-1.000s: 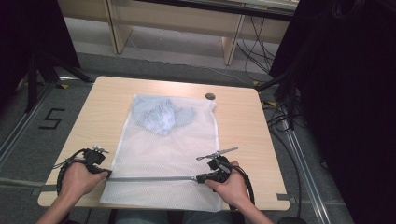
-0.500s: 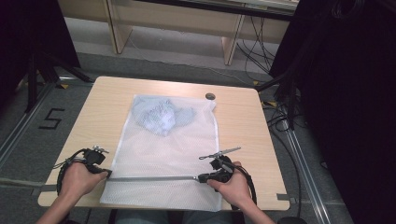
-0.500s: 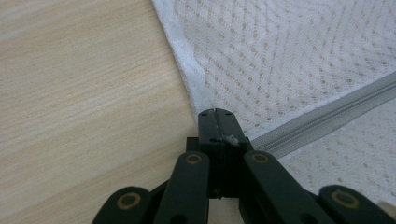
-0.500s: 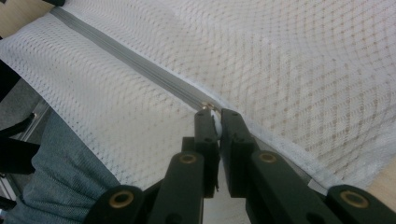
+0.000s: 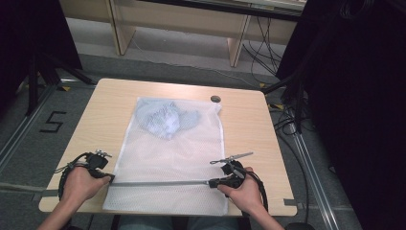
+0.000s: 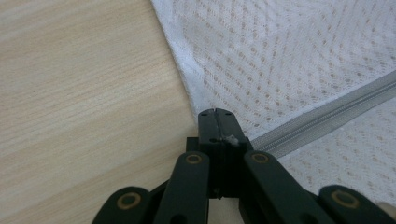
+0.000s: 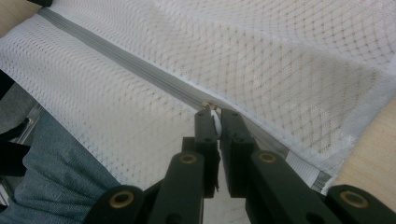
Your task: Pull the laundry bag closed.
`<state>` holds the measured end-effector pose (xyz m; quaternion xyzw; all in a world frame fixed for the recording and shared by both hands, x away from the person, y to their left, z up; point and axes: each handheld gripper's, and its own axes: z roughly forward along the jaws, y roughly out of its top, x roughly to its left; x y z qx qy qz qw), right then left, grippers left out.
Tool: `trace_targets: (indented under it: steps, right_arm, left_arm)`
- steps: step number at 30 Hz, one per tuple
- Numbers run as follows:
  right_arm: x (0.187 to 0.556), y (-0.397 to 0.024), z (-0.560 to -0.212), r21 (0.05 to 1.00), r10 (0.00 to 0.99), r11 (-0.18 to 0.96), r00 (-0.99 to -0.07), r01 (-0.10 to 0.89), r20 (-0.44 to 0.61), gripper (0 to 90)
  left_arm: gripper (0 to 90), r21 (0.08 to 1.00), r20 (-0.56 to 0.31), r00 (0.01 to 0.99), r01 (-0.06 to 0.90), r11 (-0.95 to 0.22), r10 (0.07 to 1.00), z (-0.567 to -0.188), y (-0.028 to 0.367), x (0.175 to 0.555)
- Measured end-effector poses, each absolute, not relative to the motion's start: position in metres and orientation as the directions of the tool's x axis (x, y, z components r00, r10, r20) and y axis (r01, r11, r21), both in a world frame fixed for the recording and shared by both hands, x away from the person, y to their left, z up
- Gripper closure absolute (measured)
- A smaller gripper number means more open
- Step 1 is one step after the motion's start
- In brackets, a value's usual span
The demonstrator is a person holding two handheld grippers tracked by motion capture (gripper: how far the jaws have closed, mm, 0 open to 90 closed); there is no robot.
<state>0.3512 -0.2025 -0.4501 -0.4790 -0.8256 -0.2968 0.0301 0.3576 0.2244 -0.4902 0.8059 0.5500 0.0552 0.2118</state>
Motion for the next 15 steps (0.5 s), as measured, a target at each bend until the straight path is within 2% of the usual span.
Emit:
trace_targets:
  steps: [15]
  right_arm:
    - [0.351, -0.2086, -0.4518, 0.465, 0.778, 0.356, -0.533, 0.811, 0.333, 86.8]
  left_arm:
    - [89.9, 0.402, -0.143, 0.392, 0.862, -0.309, 0.909, -0.4901, 0.2244, 0.3577]
